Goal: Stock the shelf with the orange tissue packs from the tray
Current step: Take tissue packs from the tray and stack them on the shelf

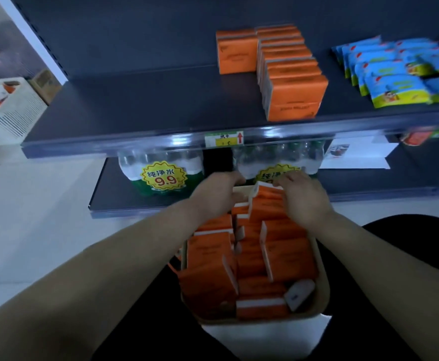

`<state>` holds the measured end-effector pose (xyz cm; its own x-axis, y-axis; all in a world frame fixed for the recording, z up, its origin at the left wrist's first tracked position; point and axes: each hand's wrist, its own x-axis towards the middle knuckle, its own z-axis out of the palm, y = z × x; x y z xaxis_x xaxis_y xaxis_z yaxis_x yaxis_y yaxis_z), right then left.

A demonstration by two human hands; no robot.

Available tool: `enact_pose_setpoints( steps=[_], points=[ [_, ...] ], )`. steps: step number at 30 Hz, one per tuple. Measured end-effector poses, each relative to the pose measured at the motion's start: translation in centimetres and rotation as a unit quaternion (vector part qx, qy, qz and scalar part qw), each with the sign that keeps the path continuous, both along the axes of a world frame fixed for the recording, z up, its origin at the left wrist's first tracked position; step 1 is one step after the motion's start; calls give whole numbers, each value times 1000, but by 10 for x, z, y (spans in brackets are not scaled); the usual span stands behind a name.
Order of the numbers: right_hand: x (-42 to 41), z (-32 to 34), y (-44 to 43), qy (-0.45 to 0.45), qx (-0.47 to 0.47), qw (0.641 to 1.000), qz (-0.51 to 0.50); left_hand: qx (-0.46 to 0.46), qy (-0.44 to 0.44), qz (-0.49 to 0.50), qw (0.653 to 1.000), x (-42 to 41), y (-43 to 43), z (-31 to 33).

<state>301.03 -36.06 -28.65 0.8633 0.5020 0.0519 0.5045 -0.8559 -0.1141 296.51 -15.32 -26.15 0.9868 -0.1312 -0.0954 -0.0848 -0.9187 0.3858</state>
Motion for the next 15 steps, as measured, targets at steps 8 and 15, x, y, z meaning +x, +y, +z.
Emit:
enact_pose_setpoints(
  steps=[8,15],
  points=[
    [-19,-52,-26,142,-78,986,32,-40,51,9,998,-34,-19,-55],
    [-23,-72,-28,92,-138,986,13,-52,94,8,994,-28,-26,-71]
  ],
)
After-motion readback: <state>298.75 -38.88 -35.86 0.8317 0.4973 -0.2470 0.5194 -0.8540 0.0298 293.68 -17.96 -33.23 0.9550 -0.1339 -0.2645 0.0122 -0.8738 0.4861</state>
